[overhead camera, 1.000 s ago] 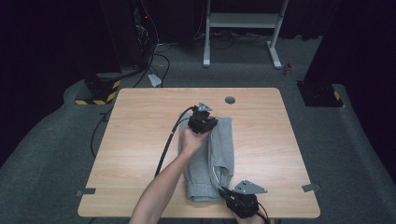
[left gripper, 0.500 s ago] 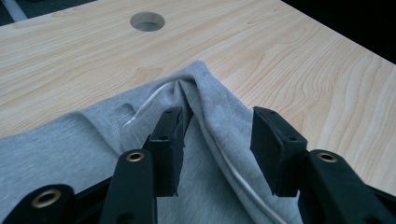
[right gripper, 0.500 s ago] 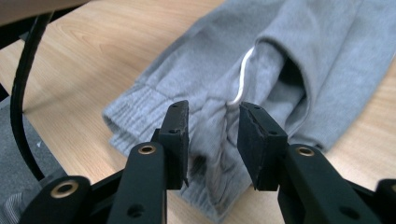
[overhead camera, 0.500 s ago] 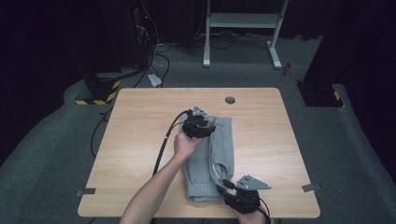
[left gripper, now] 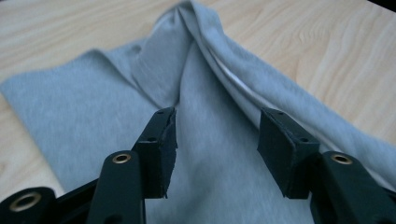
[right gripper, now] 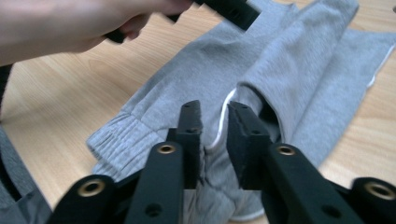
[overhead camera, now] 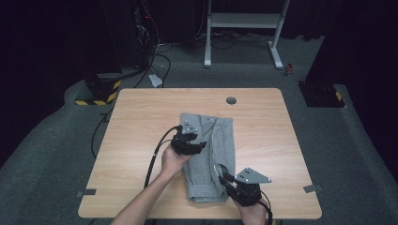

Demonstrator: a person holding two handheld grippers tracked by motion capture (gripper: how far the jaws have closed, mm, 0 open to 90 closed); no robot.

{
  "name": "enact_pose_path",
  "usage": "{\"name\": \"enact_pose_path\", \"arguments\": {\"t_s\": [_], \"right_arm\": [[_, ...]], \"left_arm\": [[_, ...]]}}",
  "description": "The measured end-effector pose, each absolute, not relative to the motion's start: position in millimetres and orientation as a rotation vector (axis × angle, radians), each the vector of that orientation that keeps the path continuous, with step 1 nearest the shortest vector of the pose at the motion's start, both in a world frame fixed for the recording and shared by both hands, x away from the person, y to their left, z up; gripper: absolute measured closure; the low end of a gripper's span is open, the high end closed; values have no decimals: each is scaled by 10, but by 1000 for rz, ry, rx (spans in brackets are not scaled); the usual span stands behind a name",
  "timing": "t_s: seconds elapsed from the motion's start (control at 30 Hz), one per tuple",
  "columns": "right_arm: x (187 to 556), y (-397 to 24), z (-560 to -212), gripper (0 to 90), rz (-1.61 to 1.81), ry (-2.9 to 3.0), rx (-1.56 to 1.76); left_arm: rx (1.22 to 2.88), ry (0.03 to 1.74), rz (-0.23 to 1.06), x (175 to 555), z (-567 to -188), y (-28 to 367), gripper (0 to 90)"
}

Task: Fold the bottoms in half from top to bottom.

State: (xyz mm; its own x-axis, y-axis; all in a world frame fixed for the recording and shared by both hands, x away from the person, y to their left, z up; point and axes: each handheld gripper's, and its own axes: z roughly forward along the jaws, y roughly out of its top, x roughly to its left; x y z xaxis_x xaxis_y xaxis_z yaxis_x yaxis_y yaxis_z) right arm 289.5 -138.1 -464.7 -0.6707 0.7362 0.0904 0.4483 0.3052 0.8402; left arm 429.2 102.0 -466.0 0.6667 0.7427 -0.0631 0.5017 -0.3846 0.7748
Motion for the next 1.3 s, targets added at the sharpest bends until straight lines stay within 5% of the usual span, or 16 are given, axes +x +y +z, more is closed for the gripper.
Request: {"name": "enact_pose_path", "arguments": {"t_s": [0.2,0.67,1.3], "right_arm": [[3053,-1166,-4611,823,1243,2308,992],[3468,-742,-4741,816,1013,2393,966],[3627,-1573,-5025,786,885,2276,1256]], "left_arm": [[2090,968,360,4027,-4827,1170,462],[2145,1025,355,3886,-5123,1258,453],[2082,1001,454,3792,-5260,1267,452]]}}
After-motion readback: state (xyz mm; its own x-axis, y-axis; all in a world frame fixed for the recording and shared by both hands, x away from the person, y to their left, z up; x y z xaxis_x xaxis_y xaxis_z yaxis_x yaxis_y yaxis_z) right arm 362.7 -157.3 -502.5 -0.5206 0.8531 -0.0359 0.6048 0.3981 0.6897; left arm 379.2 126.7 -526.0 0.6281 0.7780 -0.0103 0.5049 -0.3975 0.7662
